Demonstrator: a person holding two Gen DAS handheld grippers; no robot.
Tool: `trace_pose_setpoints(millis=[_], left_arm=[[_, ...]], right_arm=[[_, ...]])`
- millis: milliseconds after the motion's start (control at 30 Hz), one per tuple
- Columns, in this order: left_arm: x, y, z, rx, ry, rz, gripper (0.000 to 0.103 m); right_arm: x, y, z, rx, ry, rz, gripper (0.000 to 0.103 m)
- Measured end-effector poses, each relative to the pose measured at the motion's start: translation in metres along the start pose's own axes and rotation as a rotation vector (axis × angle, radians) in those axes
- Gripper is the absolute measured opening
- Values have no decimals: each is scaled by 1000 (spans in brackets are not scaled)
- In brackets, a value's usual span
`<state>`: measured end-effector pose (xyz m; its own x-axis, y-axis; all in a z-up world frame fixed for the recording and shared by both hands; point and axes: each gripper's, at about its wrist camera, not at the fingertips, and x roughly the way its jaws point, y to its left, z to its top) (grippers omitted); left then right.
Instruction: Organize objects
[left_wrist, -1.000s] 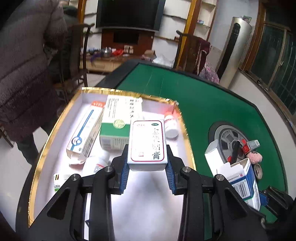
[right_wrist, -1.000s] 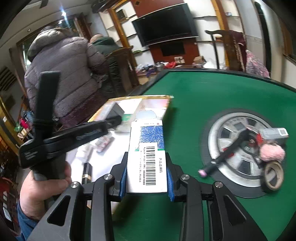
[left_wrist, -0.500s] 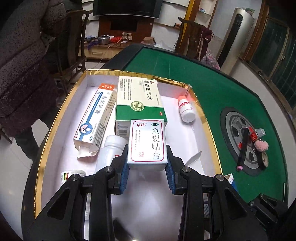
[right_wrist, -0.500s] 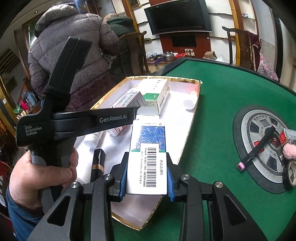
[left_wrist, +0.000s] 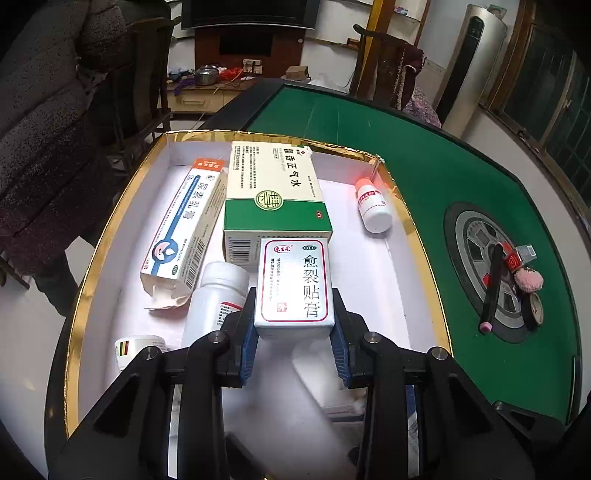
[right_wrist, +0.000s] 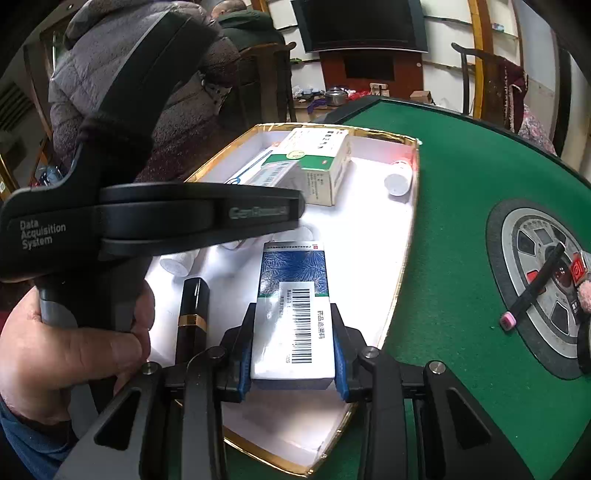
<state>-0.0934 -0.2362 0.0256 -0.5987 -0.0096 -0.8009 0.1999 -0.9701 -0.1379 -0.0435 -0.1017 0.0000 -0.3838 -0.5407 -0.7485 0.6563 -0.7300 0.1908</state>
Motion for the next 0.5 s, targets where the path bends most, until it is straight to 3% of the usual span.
trace_pose_setpoints(millis=[500], left_arm=[[4, 3, -1, -17, 27, 35, 34]], right_arm=[[16, 12, 2, -79, 16, -37, 33]])
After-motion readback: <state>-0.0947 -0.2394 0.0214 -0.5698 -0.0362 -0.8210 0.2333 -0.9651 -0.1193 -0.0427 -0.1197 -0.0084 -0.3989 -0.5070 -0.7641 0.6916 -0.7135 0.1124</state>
